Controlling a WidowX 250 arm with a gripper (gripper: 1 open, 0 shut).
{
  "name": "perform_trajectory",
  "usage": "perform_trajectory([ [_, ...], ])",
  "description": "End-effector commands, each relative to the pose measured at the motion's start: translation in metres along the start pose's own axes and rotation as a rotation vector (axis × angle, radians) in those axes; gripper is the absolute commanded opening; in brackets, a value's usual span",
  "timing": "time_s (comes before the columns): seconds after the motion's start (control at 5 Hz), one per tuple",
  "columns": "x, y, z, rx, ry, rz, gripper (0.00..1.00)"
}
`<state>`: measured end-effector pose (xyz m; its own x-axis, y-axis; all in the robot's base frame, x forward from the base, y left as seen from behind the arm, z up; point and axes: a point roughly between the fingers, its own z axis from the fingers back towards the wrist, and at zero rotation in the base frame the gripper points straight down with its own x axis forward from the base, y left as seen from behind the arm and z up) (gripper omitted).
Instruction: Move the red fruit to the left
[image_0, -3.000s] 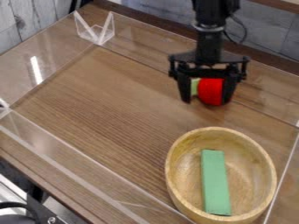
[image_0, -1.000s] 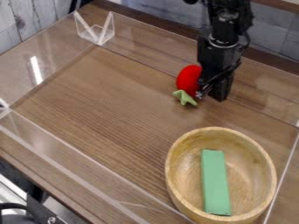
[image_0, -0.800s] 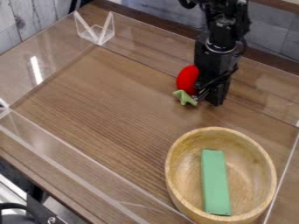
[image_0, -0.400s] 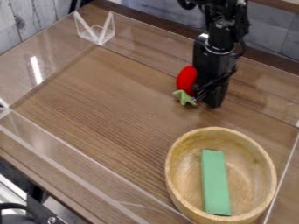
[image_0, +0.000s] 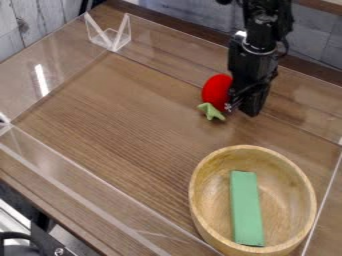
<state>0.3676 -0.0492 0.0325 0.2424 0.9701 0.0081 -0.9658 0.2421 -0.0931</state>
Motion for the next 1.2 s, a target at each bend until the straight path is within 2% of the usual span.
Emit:
perform_trajectory([
  [0.0,-0.001,-0.015,0.016,-0.052,-0.018,-0.027,0.00],
  [0.2,0.000,-0.016,0.031,-0.054,-0.003,-0.017,0.00],
  [0.6,0.014,-0.011,0.056,-0.061,0.029,-0.023,0.00],
  [0.8,0.031,-0.003,0.073,-0.072,0.047,0.007,0.00],
  [1.0,0.053,0.004,0.092,-0.082,0.079,0.048,0.00],
])
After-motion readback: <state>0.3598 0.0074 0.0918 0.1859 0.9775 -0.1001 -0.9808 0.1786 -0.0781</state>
